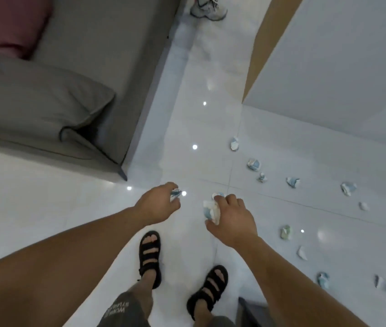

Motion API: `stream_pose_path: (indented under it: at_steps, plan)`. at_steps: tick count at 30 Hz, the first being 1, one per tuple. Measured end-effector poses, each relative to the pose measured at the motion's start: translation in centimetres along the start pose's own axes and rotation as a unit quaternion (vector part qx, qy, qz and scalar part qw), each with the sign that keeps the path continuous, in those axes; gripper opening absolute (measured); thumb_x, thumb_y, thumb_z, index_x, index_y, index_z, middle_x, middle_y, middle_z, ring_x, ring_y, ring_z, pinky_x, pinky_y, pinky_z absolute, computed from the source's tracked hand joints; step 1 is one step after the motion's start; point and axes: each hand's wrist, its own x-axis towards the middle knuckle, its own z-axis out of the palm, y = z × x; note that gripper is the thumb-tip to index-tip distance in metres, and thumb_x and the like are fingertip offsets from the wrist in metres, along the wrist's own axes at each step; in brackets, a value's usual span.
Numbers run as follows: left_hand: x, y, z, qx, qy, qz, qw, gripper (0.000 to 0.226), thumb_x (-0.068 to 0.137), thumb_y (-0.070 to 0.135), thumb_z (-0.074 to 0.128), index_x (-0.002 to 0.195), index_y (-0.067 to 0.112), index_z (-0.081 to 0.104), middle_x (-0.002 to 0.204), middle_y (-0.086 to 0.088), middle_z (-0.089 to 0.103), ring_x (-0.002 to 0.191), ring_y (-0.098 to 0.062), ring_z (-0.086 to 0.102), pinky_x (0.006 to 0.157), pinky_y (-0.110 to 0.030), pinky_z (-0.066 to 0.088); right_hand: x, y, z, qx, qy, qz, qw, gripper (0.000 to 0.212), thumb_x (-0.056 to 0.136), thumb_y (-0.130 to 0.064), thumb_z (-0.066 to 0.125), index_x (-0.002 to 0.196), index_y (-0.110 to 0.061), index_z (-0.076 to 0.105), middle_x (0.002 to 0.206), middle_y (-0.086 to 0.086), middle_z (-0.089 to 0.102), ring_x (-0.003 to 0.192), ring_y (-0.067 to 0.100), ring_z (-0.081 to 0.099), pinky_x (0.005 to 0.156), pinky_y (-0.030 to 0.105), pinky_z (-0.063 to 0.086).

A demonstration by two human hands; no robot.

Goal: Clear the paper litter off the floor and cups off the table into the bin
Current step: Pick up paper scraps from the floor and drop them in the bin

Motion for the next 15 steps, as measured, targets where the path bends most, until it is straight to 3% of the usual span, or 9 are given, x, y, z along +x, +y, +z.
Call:
stream_pose_path:
  at_steps: [7, 10, 15]
  plan:
    - [-16.4, 0.7, -8.7, -0.044, 0.122, -0.055, 0.990, 0.044, 0.091, 0.036, 0.053, 0.133, 0.021, 0.047, 0.125, -0.007, 0.060, 0.102, -0.026, 0.058, 0.075, -0.026, 0.039, -6.6, -10.2, -10.8, -0.051, 0.011, -0.142, 0.989, 0.066, 0.082, -0.056, 0.058, 0.137, -0.024, 0.040, 0.127, 0.002, 0.045, 0.115, 0.024, 0.044, 0.083, 0.035, 0.047]
    - [-23.7, -0.5, -9.2, -0.079, 0.168, -0.094, 0.978, 0.042, 0.091, 0.037, 0.051, 0.131, 0.023, 0.046, 0.124, -0.005, 0.060, 0.094, -0.023, 0.058, 0.072, -0.027, 0.041, -9.2, -14.6, -12.9, -0.082, 0.020, -0.208, 0.975, 0.066, 0.081, -0.056, 0.058, 0.136, -0.025, 0.042, 0.127, 0.001, 0.046, 0.114, 0.023, 0.044, 0.080, 0.035, 0.046]
    - [-35.7, -4.3, -7.2, -0.136, 0.239, -0.181, 0.944, 0.046, 0.092, 0.036, 0.052, 0.136, 0.023, 0.044, 0.129, -0.004, 0.058, 0.105, -0.025, 0.058, 0.079, -0.026, 0.041, -14.6, -23.3, -13.6, -0.134, 0.016, -0.333, 0.933, 0.066, 0.080, -0.059, 0.059, 0.135, -0.026, 0.042, 0.125, 0.001, 0.047, 0.111, 0.022, 0.045, 0.081, 0.035, 0.047]
